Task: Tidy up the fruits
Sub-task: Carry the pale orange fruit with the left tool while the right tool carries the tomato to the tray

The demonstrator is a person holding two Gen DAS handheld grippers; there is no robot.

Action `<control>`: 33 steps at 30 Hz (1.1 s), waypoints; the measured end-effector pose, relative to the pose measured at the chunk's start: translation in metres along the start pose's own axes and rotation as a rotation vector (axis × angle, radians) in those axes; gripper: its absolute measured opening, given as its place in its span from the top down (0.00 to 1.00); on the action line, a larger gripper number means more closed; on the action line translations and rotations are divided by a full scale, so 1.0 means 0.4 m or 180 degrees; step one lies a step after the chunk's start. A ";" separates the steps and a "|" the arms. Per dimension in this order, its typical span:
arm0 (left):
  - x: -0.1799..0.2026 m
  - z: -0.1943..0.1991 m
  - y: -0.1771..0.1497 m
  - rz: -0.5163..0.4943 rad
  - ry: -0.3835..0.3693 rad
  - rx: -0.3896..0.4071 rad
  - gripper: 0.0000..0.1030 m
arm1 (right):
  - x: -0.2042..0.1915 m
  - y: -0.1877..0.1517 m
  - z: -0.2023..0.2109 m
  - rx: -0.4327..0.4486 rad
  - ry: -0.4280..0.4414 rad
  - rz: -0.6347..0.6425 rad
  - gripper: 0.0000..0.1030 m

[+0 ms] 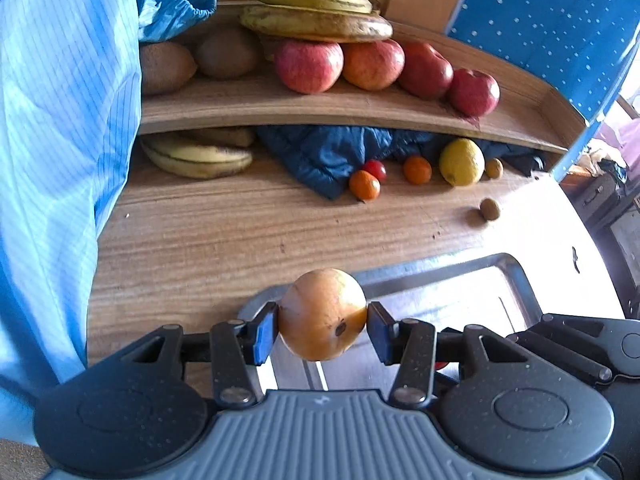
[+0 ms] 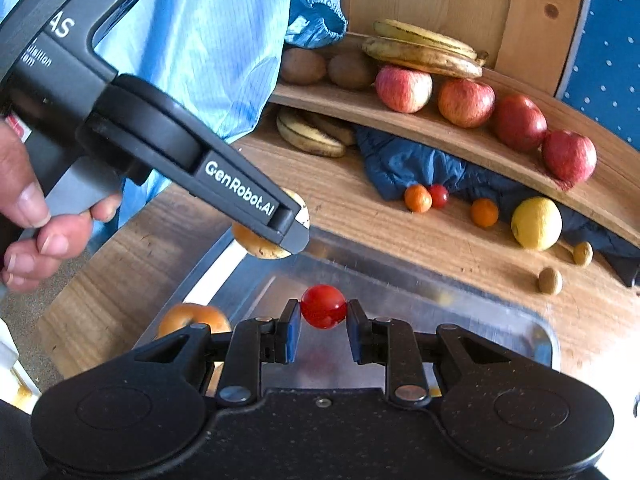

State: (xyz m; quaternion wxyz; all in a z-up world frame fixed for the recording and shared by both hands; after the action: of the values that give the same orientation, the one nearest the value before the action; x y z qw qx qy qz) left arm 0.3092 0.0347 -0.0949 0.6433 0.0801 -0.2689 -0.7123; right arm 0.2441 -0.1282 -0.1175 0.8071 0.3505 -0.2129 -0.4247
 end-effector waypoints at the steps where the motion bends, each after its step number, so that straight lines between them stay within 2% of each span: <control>1: 0.002 0.002 -0.006 -0.0012 -0.0005 -0.0006 0.50 | -0.004 -0.007 0.005 -0.0009 -0.0003 -0.0013 0.75; 18: 0.019 0.007 -0.084 -0.0232 -0.0087 -0.0157 0.50 | -0.074 -0.108 0.043 -0.0184 -0.0074 -0.0177 0.75; 33: 0.016 0.004 -0.120 -0.0392 -0.0046 -0.0254 0.50 | -0.114 -0.141 0.044 -0.0251 -0.0043 -0.0244 0.74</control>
State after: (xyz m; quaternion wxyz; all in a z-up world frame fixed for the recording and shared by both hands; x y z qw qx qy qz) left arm 0.2655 0.0305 -0.1154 0.5990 0.0656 -0.2396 -0.7612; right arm 0.1776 -0.1191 -0.1502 0.8021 0.3234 -0.1878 -0.4656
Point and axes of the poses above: each gripper's, at about its wrist camera, not at the fingertips, and z roughly against the way its jaws point, x to its right, y to its top, the point moved 5 cm from there along -z, roughly the way its jaws point, and after that the axes turned 3 degrees about -y, right-handed, at the moved point
